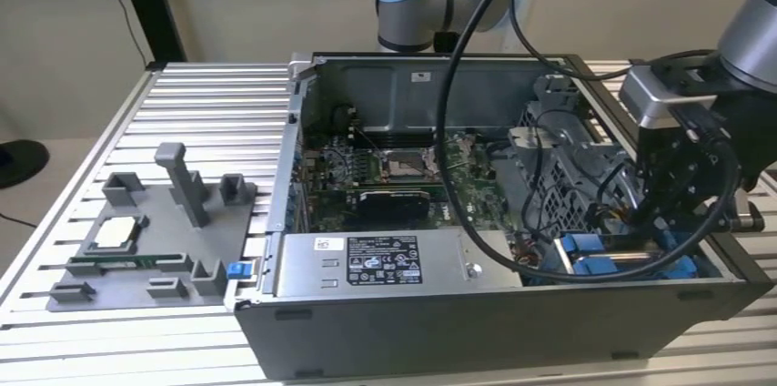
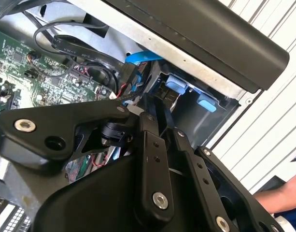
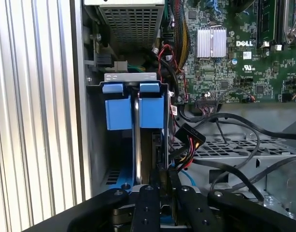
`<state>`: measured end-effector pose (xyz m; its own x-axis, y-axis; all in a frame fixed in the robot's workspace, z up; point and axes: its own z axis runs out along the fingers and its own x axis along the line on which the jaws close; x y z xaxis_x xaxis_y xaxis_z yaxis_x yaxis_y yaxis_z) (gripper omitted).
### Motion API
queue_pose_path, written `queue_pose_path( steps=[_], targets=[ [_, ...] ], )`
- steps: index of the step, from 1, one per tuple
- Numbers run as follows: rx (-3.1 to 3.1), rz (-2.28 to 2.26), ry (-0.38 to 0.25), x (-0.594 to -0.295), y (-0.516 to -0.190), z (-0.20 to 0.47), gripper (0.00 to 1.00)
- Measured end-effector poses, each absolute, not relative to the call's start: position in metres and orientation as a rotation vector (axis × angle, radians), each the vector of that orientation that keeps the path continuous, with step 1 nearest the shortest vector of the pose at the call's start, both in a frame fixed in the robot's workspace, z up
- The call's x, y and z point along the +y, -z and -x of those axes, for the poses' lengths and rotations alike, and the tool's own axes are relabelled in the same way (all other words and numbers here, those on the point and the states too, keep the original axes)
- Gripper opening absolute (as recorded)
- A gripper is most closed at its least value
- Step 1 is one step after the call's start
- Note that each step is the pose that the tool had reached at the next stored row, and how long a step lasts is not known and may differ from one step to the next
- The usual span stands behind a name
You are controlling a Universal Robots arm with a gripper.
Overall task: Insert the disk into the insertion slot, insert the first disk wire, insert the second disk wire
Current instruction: 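Insert the first disk wire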
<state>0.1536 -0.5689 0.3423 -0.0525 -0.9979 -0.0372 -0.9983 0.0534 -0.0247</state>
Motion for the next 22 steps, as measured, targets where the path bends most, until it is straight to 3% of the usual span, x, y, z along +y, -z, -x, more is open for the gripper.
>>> queue_pose_path(
  steps=[22],
  targets=[
    [2.246, 2.129, -0.025, -0.5701, -0.3423, -0.1541, 0.00]
  ],
)
